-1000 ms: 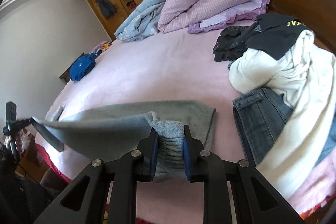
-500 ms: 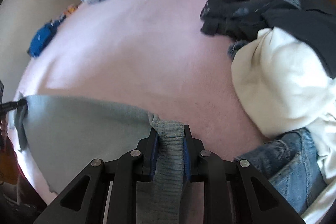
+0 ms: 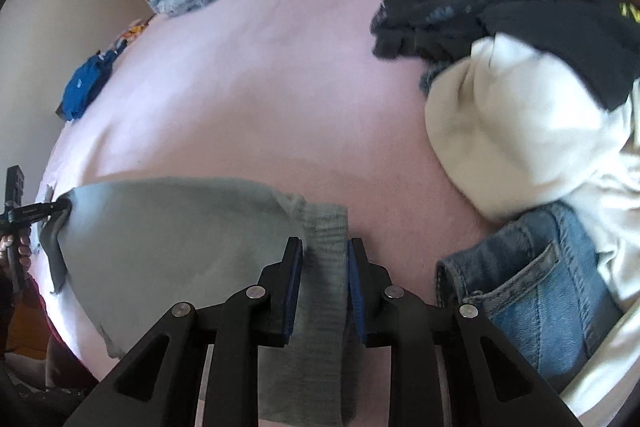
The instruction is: Fold clothes
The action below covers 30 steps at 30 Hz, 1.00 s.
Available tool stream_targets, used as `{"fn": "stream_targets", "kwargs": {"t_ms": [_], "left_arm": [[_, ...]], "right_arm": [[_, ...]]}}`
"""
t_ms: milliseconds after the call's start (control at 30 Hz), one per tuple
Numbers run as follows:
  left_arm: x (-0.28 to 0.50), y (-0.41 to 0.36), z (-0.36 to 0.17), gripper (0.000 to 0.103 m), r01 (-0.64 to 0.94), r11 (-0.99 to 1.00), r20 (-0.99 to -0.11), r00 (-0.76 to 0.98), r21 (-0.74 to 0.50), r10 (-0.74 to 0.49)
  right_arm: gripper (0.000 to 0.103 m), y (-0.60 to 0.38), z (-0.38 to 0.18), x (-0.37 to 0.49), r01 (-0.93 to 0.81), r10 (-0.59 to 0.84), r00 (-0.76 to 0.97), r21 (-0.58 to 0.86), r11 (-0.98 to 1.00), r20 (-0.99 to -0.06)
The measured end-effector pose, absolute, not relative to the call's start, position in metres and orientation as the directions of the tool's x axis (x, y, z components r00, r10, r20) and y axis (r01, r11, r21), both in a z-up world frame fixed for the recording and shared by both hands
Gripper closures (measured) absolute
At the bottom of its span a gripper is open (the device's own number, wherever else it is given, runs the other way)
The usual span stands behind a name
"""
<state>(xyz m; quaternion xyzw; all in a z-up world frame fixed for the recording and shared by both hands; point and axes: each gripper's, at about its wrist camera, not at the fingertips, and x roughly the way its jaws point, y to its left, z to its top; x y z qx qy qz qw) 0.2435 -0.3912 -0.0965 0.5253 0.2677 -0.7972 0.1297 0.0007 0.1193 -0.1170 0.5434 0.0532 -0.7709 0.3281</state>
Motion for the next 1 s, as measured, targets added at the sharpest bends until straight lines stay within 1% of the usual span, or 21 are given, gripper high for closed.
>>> {"fn": "stream_targets", "kwargs": {"t_ms": [133, 233, 333, 367, 400, 467, 567, 667, 767, 900, 1000], "left_arm": [[0.241, -0.381, -0.096, 0.097, 0.480, -0.836, -0.912, -0.407, -0.267, 0.058], [0.240, -0.384, -0.101, 0.097, 0.478, -0.839, -0.915, -0.398, -0.262, 0.059], [0.241, -0.384, -0.108, 0.097, 0.477, -0.840, -0.919, -0.388, -0.258, 0.062], [0.241, -0.383, -0.109, 0.097, 0.476, -0.842, -0.920, -0.388, -0.254, 0.058], [0.243, -0.383, -0.106, 0.098, 0.473, -0.844, -0.916, -0.399, -0.252, 0.050], [0.246, -0.381, -0.102, 0.099, 0.467, -0.849, -0.906, -0.422, -0.247, 0.032], [0.256, -0.371, -0.087, 0.099, 0.441, -0.875, -0.890, -0.456, -0.198, -0.028], [0.269, -0.359, -0.071, 0.100, 0.419, -0.894, -0.866, -0.494, -0.158, -0.078], [0.285, -0.351, -0.052, 0.100, 0.413, -0.897, -0.829, -0.549, -0.155, -0.109], [0.320, -0.339, -0.019, 0.100, 0.411, -0.887, -0.761, -0.639, -0.211, -0.116], [0.339, -0.327, -0.002, 0.100, 0.405, -0.887, -0.731, -0.671, -0.221, -0.124]], "right_arm": [[0.079, 0.119, -0.122, -0.006, 0.534, -0.473, -0.188, 0.315, -0.785, -0.861], [0.074, 0.114, -0.124, -0.011, 0.521, -0.475, -0.184, 0.324, -0.790, -0.861], [0.075, 0.113, -0.120, -0.007, 0.531, -0.491, -0.210, 0.324, -0.783, -0.845], [0.080, 0.114, -0.118, -0.005, 0.536, -0.500, -0.224, 0.323, -0.780, -0.836], [0.081, 0.114, -0.115, -0.003, 0.541, -0.509, -0.237, 0.323, -0.776, -0.827], [0.081, 0.116, -0.110, 0.002, 0.552, -0.527, -0.264, 0.321, -0.769, -0.808], [0.081, 0.120, -0.102, 0.011, 0.558, -0.562, -0.303, 0.335, -0.759, -0.770], [0.081, 0.137, -0.092, 0.026, 0.545, -0.602, -0.326, 0.376, -0.749, -0.729], [0.081, 0.146, -0.084, 0.037, 0.535, -0.628, -0.341, 0.405, -0.741, -0.700], [0.082, 0.158, -0.070, 0.052, 0.525, -0.663, -0.374, 0.441, -0.728, -0.649], [0.082, 0.169, -0.065, 0.062, 0.522, -0.692, -0.386, 0.474, -0.709, -0.610]]}}
